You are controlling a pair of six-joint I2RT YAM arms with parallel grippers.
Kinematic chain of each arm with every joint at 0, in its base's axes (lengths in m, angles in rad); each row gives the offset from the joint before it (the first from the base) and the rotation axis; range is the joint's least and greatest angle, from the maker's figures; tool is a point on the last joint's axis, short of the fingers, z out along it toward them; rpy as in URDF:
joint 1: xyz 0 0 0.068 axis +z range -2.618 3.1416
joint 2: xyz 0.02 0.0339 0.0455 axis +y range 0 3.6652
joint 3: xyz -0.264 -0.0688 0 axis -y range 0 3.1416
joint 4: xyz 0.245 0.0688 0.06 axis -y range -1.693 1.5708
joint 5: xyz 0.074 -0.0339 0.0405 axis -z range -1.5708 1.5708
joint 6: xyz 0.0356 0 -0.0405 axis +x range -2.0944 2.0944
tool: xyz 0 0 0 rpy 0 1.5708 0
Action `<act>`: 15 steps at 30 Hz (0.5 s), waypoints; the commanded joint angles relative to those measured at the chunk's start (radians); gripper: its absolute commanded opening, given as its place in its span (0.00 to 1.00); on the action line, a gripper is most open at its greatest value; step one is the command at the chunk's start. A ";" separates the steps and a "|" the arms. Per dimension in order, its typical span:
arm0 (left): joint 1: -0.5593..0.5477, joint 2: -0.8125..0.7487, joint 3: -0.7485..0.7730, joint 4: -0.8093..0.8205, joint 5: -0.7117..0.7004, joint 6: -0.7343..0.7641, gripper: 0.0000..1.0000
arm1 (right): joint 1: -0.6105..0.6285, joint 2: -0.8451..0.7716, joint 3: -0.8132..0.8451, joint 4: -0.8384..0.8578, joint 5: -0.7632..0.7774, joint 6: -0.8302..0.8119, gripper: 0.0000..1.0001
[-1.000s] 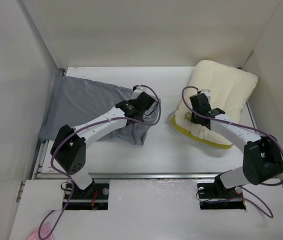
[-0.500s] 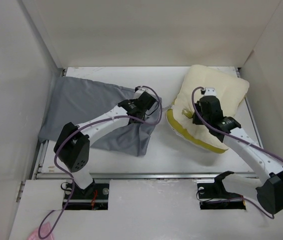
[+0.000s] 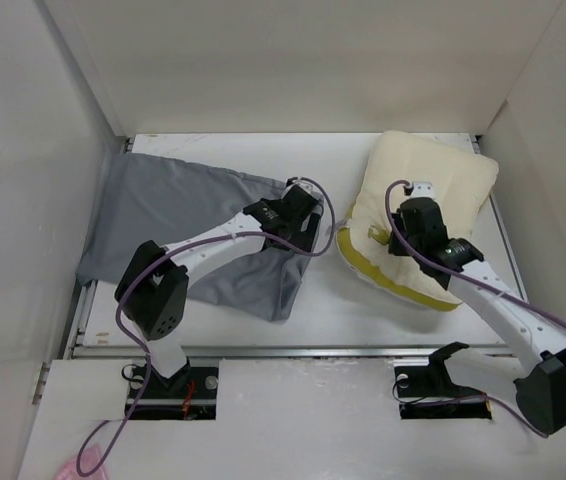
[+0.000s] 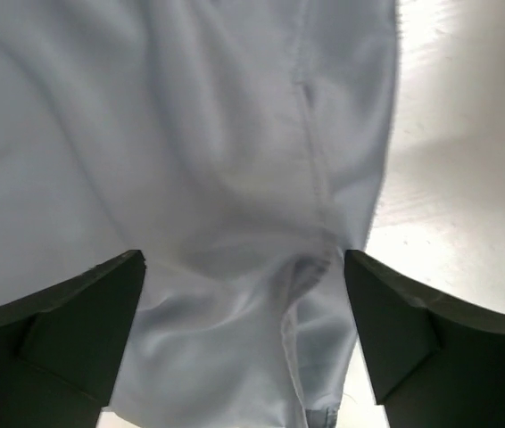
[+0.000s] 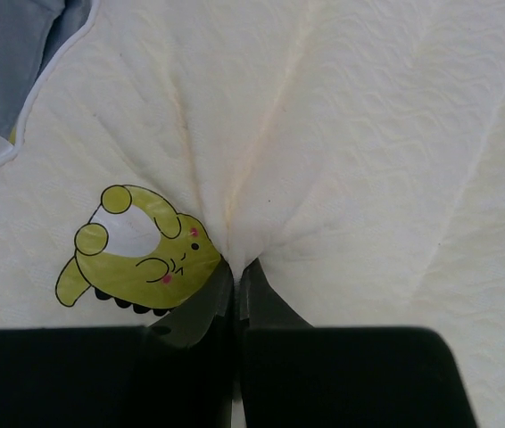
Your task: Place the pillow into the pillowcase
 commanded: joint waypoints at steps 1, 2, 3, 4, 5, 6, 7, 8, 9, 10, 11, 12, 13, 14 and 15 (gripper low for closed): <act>-0.011 -0.064 -0.020 0.072 0.080 0.091 0.96 | 0.006 -0.043 0.004 0.047 0.031 0.005 0.00; -0.011 -0.048 -0.010 0.072 0.089 0.092 0.99 | 0.006 -0.043 0.004 0.047 0.040 0.005 0.00; -0.011 -0.030 0.003 0.072 0.089 0.102 0.99 | 0.006 -0.053 0.004 0.037 0.040 0.005 0.00; -0.011 0.014 0.016 0.060 0.076 0.102 0.99 | 0.006 -0.053 0.004 0.037 0.040 0.005 0.00; -0.011 0.034 0.039 0.050 0.076 0.102 0.99 | 0.006 -0.066 0.004 0.037 0.040 0.014 0.00; -0.011 0.054 0.039 0.041 0.076 0.111 0.97 | 0.006 -0.066 0.004 0.037 0.051 0.014 0.00; -0.011 0.083 0.053 0.041 0.063 0.112 0.95 | 0.006 -0.078 0.004 0.037 0.051 0.014 0.00; -0.011 0.094 0.062 0.031 0.063 0.112 0.93 | 0.006 -0.078 0.004 0.037 0.051 0.014 0.00; -0.011 0.104 0.062 0.030 0.044 0.112 0.91 | 0.006 -0.078 -0.006 0.037 0.051 0.014 0.00; -0.011 0.113 0.062 0.030 0.007 0.098 0.86 | 0.006 -0.090 -0.006 0.037 0.051 0.014 0.00; -0.011 0.127 0.072 0.020 -0.016 0.086 0.84 | 0.006 -0.090 -0.006 0.037 0.051 0.014 0.00; -0.011 0.136 0.085 0.020 -0.039 0.076 0.82 | 0.006 -0.101 -0.006 0.037 0.051 0.014 0.00; -0.011 0.136 0.096 0.011 -0.073 0.067 0.78 | 0.006 -0.101 -0.006 0.037 0.051 0.014 0.00; -0.001 0.160 0.110 0.011 -0.082 0.058 0.66 | 0.006 -0.101 -0.006 0.037 0.051 0.014 0.00; 0.012 0.160 0.145 0.000 -0.082 0.049 0.58 | 0.006 -0.101 -0.006 0.028 0.051 0.014 0.00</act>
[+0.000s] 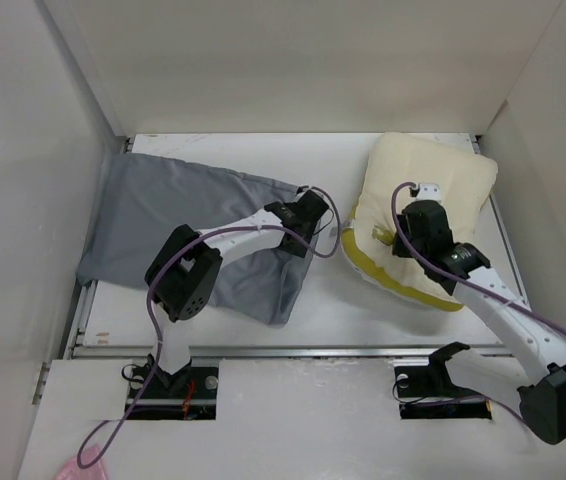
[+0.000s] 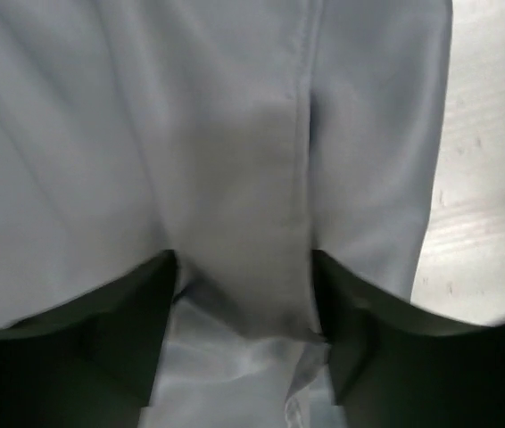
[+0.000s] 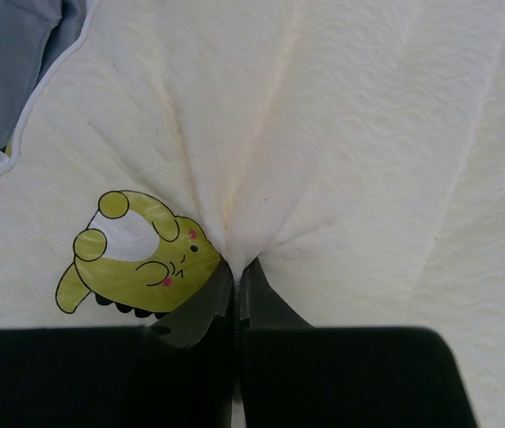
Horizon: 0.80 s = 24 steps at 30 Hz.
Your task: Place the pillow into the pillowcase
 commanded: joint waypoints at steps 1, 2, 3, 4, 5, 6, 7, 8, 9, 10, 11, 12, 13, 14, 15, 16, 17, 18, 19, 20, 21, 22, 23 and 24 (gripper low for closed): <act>0.016 -0.013 0.108 -0.030 -0.073 -0.035 0.52 | 0.006 -0.039 0.011 0.053 0.024 0.007 0.00; 0.025 -0.013 0.108 -0.030 -0.073 -0.035 0.47 | 0.006 -0.039 0.002 0.053 0.024 0.007 0.00; 0.025 -0.013 0.122 -0.030 -0.073 -0.035 0.43 | 0.006 -0.039 0.002 0.053 0.010 0.007 0.00; 0.025 -0.013 0.122 -0.030 -0.073 -0.035 0.42 | 0.006 -0.039 0.002 0.053 -0.002 0.007 0.00; 0.025 -0.013 0.133 -0.030 -0.082 -0.035 0.40 | 0.006 -0.039 -0.009 0.053 -0.002 0.007 0.00; 0.025 -0.023 0.133 -0.030 -0.082 -0.035 0.36 | 0.006 -0.039 -0.009 0.053 -0.013 0.007 0.00; 0.035 -0.023 0.142 -0.030 -0.082 -0.035 0.29 | 0.006 -0.039 -0.009 0.053 -0.023 0.007 0.00; 0.035 -0.023 0.142 -0.030 -0.082 -0.035 0.22 | 0.006 -0.039 -0.018 0.064 -0.023 0.007 0.00; 0.035 -0.023 0.142 -0.030 -0.082 -0.035 0.14 | 0.006 -0.039 -0.018 0.064 -0.034 0.007 0.00; 0.035 -0.023 0.142 -0.030 -0.091 -0.035 0.00 | 0.015 -0.039 -0.018 0.074 -0.034 -0.010 0.00; 0.035 -0.023 0.154 -0.054 -0.111 -0.058 0.00 | 0.029 -0.039 -0.028 0.087 -0.049 -0.010 0.00; 0.035 -0.023 0.154 -0.054 -0.126 -0.070 0.00 | 0.041 -0.039 -0.028 0.087 -0.050 -0.022 0.00; 0.035 -0.052 0.154 -0.054 -0.126 -0.070 0.00 | 0.057 -0.029 -0.028 0.103 -0.050 -0.039 0.00; 0.035 -0.072 0.154 -0.044 -0.126 -0.070 0.00 | 0.099 -0.028 -0.028 0.116 -0.062 -0.048 0.00; 0.035 -0.095 0.144 -0.028 -0.117 -0.070 0.00 | 0.124 -0.015 -0.015 0.148 -0.071 -0.048 0.00; 0.035 -0.119 0.144 -0.028 -0.085 -0.070 0.00 | 0.150 0.013 -0.006 0.165 -0.071 -0.083 0.00; 0.035 -0.174 0.128 -0.010 -0.068 -0.058 0.00 | 0.178 0.031 0.003 0.183 -0.083 -0.093 0.00; 0.035 -0.202 0.104 0.015 -0.053 -0.049 0.00 | 0.221 0.054 0.030 0.198 -0.083 -0.093 0.00; 0.035 -0.226 0.092 0.027 -0.024 -0.049 0.00 | 0.232 0.112 0.050 0.220 -0.083 -0.102 0.00; 0.035 -0.269 0.079 0.038 -0.013 -0.049 0.00 | 0.232 0.145 0.070 0.220 -0.095 -0.102 0.00; 0.035 -0.285 0.058 0.058 0.002 -0.049 0.00 | 0.244 0.177 0.090 0.220 -0.096 -0.102 0.00; 0.026 -0.296 0.058 0.058 0.013 -0.049 0.00 | 0.244 0.206 0.124 0.231 -0.096 -0.102 0.00; 0.025 -0.305 0.047 0.058 0.025 -0.049 0.00 | 0.253 0.253 0.136 0.231 -0.096 -0.102 0.00; 0.025 -0.305 0.047 0.058 0.026 -0.049 0.00 | 0.253 0.277 0.147 0.243 -0.096 -0.088 0.00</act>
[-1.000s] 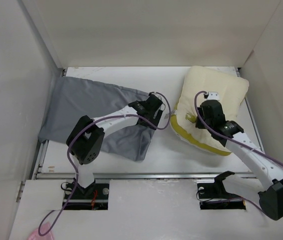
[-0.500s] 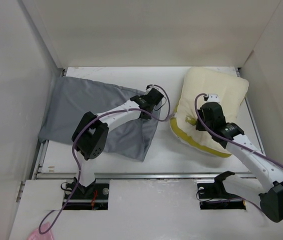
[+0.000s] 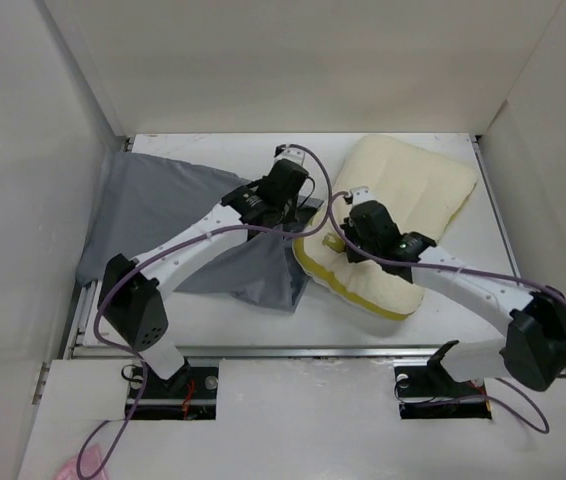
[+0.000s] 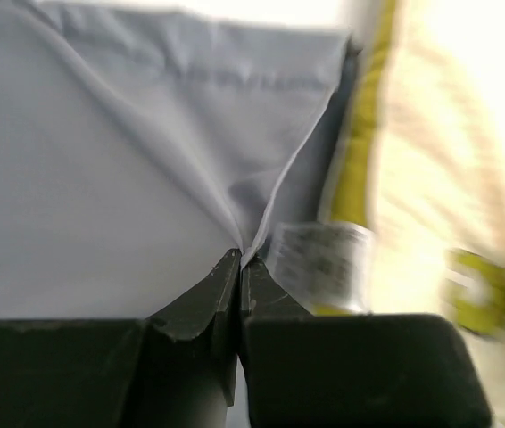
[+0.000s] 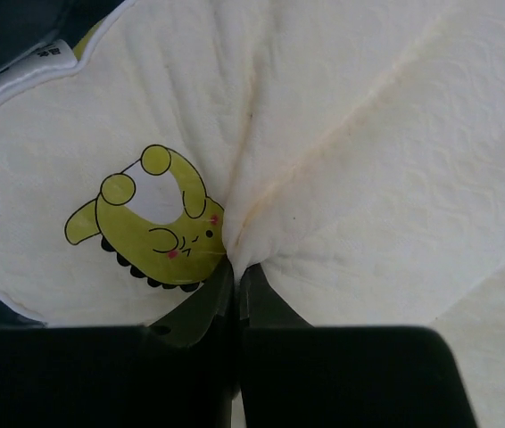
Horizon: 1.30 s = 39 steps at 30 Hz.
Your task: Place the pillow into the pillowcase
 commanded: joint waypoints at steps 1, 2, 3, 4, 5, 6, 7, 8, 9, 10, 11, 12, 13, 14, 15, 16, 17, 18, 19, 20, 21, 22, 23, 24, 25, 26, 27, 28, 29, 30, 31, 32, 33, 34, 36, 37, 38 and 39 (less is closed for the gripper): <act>-0.006 -0.059 -0.018 0.035 0.053 0.000 0.00 | 0.008 0.059 0.111 0.146 -0.035 -0.019 0.00; -0.017 -0.059 -0.018 0.035 0.053 -0.009 0.00 | 0.008 0.108 0.128 0.157 -0.035 -0.019 0.00; -0.026 -0.059 -0.018 0.035 0.053 -0.010 0.00 | 0.008 0.134 0.153 0.157 -0.024 -0.002 0.00; -0.026 -0.059 -0.030 0.021 0.053 -0.023 0.00 | 0.008 0.160 0.180 0.157 0.030 0.012 0.00; -0.026 -0.059 -0.030 0.012 0.053 -0.023 0.00 | 0.008 0.188 0.246 0.168 0.063 0.026 0.00; -0.037 -0.059 -0.047 0.012 0.053 -0.039 0.00 | 0.008 0.248 0.284 0.168 0.084 0.035 0.00; -0.037 -0.068 -0.056 0.012 0.071 -0.039 0.00 | 0.008 0.282 0.327 0.168 0.138 0.056 0.00; -0.046 -0.068 -0.065 0.012 0.084 -0.049 0.00 | 0.008 0.315 0.424 0.153 0.167 0.087 0.00; -0.046 -0.068 -0.081 0.021 0.096 -0.049 0.00 | 0.008 0.382 0.478 0.111 0.178 0.105 0.00; -0.046 -0.068 -0.090 0.021 0.096 -0.065 0.00 | 0.008 0.412 0.528 0.090 0.213 0.165 0.00; -0.055 -0.068 -0.090 0.021 0.105 -0.074 0.00 | 0.008 0.437 0.573 0.076 0.213 0.194 0.00; -0.055 -0.078 -0.101 0.032 0.114 -0.074 0.00 | 0.008 0.460 0.636 0.076 0.213 0.211 0.00; -0.055 -0.078 -0.101 0.032 0.125 -0.083 0.00 | 0.008 0.495 0.662 0.065 0.213 0.315 0.00; -0.055 -0.078 -0.101 0.042 0.125 -0.094 0.00 | 0.008 0.506 0.683 0.054 0.230 0.372 0.00; -0.066 -0.078 -0.111 0.059 0.136 -0.094 0.00 | 0.008 0.506 0.694 0.071 0.230 0.423 0.00; -0.066 -0.087 -0.111 0.070 0.147 -0.105 0.00 | 0.008 0.518 0.694 0.082 0.215 0.478 0.00; -0.066 -0.087 -0.120 0.079 0.147 -0.105 0.00 | 0.008 0.518 0.673 0.100 0.215 0.582 0.00; -0.066 -0.087 -0.121 0.088 0.135 -0.127 0.00 | 0.017 0.518 0.650 0.131 0.215 0.617 0.00; -0.066 -0.087 -0.108 0.089 0.122 -0.138 0.00 | 0.037 0.508 0.594 0.198 0.229 0.647 0.00; -0.066 -0.087 -0.099 0.089 0.086 -0.151 0.00 | 0.050 0.498 0.567 0.232 0.241 0.658 0.05; -0.051 -0.073 -0.088 0.089 0.072 -0.164 0.00 | 0.063 0.498 0.544 0.258 0.256 0.649 0.10; -0.039 -0.062 -0.078 0.089 0.072 -0.177 0.00 | 0.092 0.498 0.503 0.276 0.304 0.639 0.18; -0.026 -0.062 -0.067 0.089 0.072 -0.198 0.00 | 0.102 0.488 0.481 0.340 0.304 0.609 0.33; -0.012 -0.052 -0.067 0.089 0.072 -0.198 0.00 | 0.102 0.487 0.466 0.371 0.292 0.508 0.63; 0.007 -0.052 -0.058 0.098 0.072 -0.209 0.00 | 0.102 0.487 0.466 0.372 0.239 0.471 0.76; 0.008 -0.052 -0.049 0.098 0.082 -0.209 0.00 | 0.102 0.487 0.466 0.372 0.220 0.416 0.86; 0.018 -0.052 -0.048 0.098 0.082 -0.209 0.00 | 0.102 0.460 0.466 0.344 0.220 0.339 0.99; 0.018 -0.042 -0.048 0.098 0.082 -0.209 0.00 | 0.102 0.442 0.466 0.320 0.220 0.308 0.99; 0.027 -0.042 -0.048 0.098 0.082 -0.209 0.00 | 0.102 0.420 0.440 0.306 0.236 0.268 0.99; 0.028 -0.042 -0.048 0.089 0.070 -0.209 0.00 | 0.102 0.368 0.428 0.274 0.253 0.241 0.99; 0.037 -0.042 -0.048 0.089 0.070 -0.209 0.00 | 0.102 0.339 0.411 0.274 0.253 0.155 0.99; 0.049 -0.042 -0.048 0.089 0.070 -0.209 0.00 | 0.091 0.310 0.392 0.249 0.269 0.135 0.99; 0.049 -0.042 -0.048 0.073 0.070 -0.209 0.00 | 0.073 0.281 0.351 0.193 0.269 0.135 0.99; 0.049 -0.042 -0.048 0.073 0.061 -0.209 0.00 | 0.059 0.218 0.319 0.180 0.220 0.044 0.99; 0.061 -0.042 -0.048 0.047 0.049 -0.220 0.00 | 0.019 0.163 0.218 0.136 0.137 0.015 0.99; 0.061 -0.042 -0.048 0.038 0.039 -0.220 0.00 | 0.019 0.124 0.184 0.122 0.097 -0.020 0.99; 0.070 -0.042 -0.048 0.023 0.023 -0.235 0.00 | 0.019 0.115 0.155 0.122 0.083 -0.048 0.99; 0.071 -0.052 -0.048 0.001 0.013 -0.244 0.00 | 0.019 0.115 0.126 0.138 -0.013 -0.084 0.99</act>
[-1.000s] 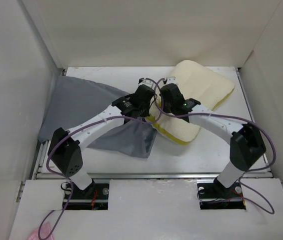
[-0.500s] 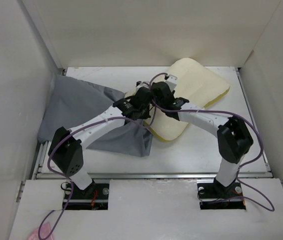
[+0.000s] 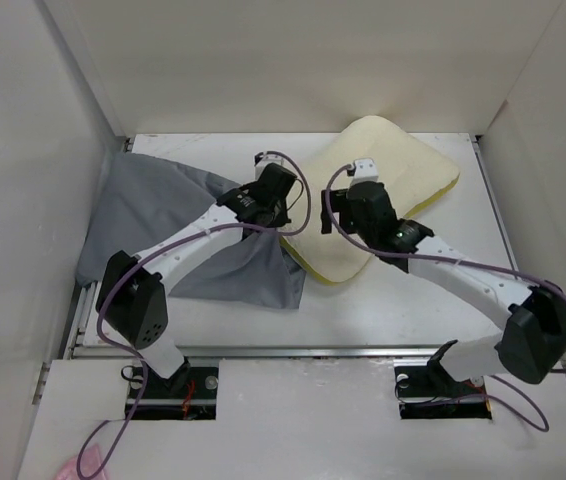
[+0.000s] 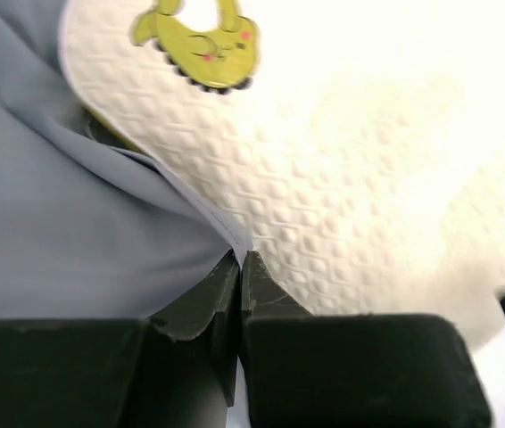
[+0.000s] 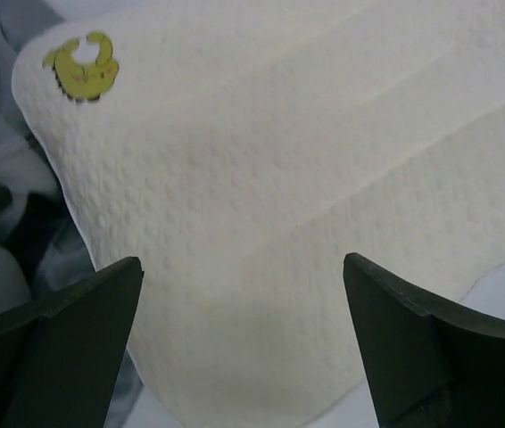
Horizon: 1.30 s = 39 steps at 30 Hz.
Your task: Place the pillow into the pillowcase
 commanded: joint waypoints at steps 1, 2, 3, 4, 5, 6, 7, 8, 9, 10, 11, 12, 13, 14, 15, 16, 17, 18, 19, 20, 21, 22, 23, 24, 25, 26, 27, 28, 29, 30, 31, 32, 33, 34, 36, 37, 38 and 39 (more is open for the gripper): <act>0.013 -0.011 0.039 -0.036 -0.056 -0.034 0.00 | -0.007 -0.017 -0.098 0.016 -0.206 -0.170 0.99; 0.013 -0.011 0.030 -0.051 -0.066 -0.044 0.00 | -0.007 0.016 -0.098 0.035 -0.247 -0.199 0.99; 0.013 -0.020 0.030 -0.051 -0.067 -0.044 0.00 | -0.007 0.042 -0.084 0.044 -0.293 -0.215 0.99; 0.013 -0.020 0.030 -0.060 -0.067 -0.044 0.00 | -0.007 0.074 -0.040 0.053 -0.310 -0.215 0.99; 0.013 -0.029 0.030 -0.060 -0.067 -0.054 0.00 | -0.007 0.142 -0.014 0.078 -0.311 -0.263 0.99; 0.013 -0.030 0.030 -0.060 -0.067 -0.054 0.00 | 0.006 0.180 0.043 0.090 -0.289 -0.281 0.99; 0.013 -0.030 0.021 -0.060 -0.067 -0.054 0.00 | 0.007 0.216 0.043 0.102 -0.289 -0.305 0.99; 0.013 -0.030 0.021 -0.060 -0.076 -0.054 0.00 | 0.007 0.252 0.095 0.133 -0.272 -0.326 0.99; 0.013 -0.030 0.021 -0.060 -0.076 -0.063 0.00 | 0.007 0.326 0.118 0.133 -0.253 -0.339 0.99; 0.013 -0.030 0.021 -0.060 -0.076 -0.063 0.00 | 0.007 0.361 0.141 0.142 -0.234 -0.339 0.99; 0.013 -0.030 0.021 -0.060 -0.076 -0.073 0.00 | 0.007 0.397 0.176 0.142 -0.198 -0.339 0.99; 0.013 -0.030 0.021 -0.060 -0.088 -0.074 0.00 | 0.007 0.452 0.186 0.142 -0.197 -0.330 0.89; 0.013 -0.030 0.030 -0.060 -0.097 -0.083 0.00 | 0.007 0.464 0.186 0.142 -0.183 -0.315 0.50; 0.022 -0.030 0.030 -0.060 -0.097 -0.083 0.00 | 0.007 0.464 0.175 0.154 -0.139 -0.284 0.10; 0.023 -0.030 0.041 -0.071 -0.108 -0.083 0.00 | 0.007 0.446 0.158 0.171 -0.119 -0.258 0.00; 0.032 -0.030 0.041 -0.071 -0.119 -0.092 0.00 | 0.007 0.379 0.134 0.187 -0.110 -0.258 0.00; 0.041 -0.030 0.053 -0.083 -0.119 -0.092 0.00 | 0.007 0.333 0.105 0.202 -0.095 -0.258 0.00; 0.041 -0.030 0.065 -0.097 -0.131 -0.104 0.00 | 0.007 0.285 0.057 0.211 -0.070 -0.258 0.00; 0.050 -0.030 0.065 -0.097 -0.152 -0.104 0.00 | 0.007 0.195 0.040 0.199 -0.058 -0.258 0.00; 0.050 -0.030 0.081 -0.114 -0.165 -0.104 0.00 | 0.007 0.152 0.022 0.190 -0.045 -0.268 0.00; 0.061 -0.020 0.100 -0.131 -0.174 -0.113 0.00 | 0.007 0.112 0.002 0.178 -0.045 -0.268 0.00; 0.061 -0.020 0.113 -0.143 -0.185 -0.113 0.00 | 0.007 0.074 -0.041 0.156 -0.045 -0.278 0.00; 0.061 -0.020 0.125 -0.155 -0.201 -0.113 0.00 | 0.007 0.002 -0.066 0.156 -0.045 -0.265 0.00; 0.073 -0.020 0.136 -0.177 -0.217 -0.113 0.00 | 0.007 -0.031 -0.089 0.139 -0.057 -0.265 0.00; 0.073 -0.020 0.160 -0.191 -0.234 -0.126 0.00 | 0.007 -0.061 -0.134 0.130 -0.077 -0.247 0.00; 0.084 -0.020 0.173 -0.201 -0.253 -0.126 0.00 | 0.007 -0.118 -0.155 0.115 -0.088 -0.235 0.00; 0.084 -0.011 0.182 -0.211 -0.254 -0.126 0.00 | 0.007 -0.144 -0.173 0.115 -0.097 -0.218 0.00; 0.084 -0.011 0.202 -0.231 -0.267 -0.126 0.00 | 0.007 -0.169 -0.190 0.102 -0.097 -0.201 0.00; 0.084 -0.011 0.211 -0.241 -0.278 -0.126 0.00 | 0.007 -0.192 -0.217 0.102 -0.097 -0.201 0.00; 0.084 -0.011 0.211 -0.251 -0.287 -0.126 0.00 | 0.007 -0.230 -0.227 0.089 -0.097 -0.201 0.00; 0.084 -0.011 0.223 -0.251 -0.298 -0.126 0.00 | 0.007 -0.247 -0.227 0.089 -0.097 -0.190 0.00; 0.084 -0.011 0.239 -0.280 -0.298 -0.135 0.00 | 0.007 -0.261 -0.241 0.075 -0.088 -0.190 0.00; 0.084 -0.011 0.239 -0.280 -0.310 -0.135 0.00 | 0.007 -0.284 -0.253 0.066 -0.088 -0.202 0.00; 0.084 -0.011 0.252 -0.290 -0.310 -0.135 0.00 | 0.007 -0.293 -0.253 0.065 -0.102 -0.202 0.00; 0.084 -0.022 0.262 -0.291 -0.301 -0.135 0.00 | 0.007 -0.306 -0.279 0.065 -0.154 -0.215 0.00; 0.084 -0.022 0.262 -0.280 -0.301 -0.126 0.00 | 0.007 -0.321 -0.299 0.065 -0.169 -0.215 0.00; 0.084 -0.022 0.262 -0.280 -0.301 -0.126 0.00 | 0.007 -0.330 -0.311 0.065 -0.194 -0.228 0.00; 0.084 -0.022 0.271 -0.280 -0.292 -0.126 0.00 | 0.019 -0.339 -0.337 0.075 -0.221 -0.229 0.00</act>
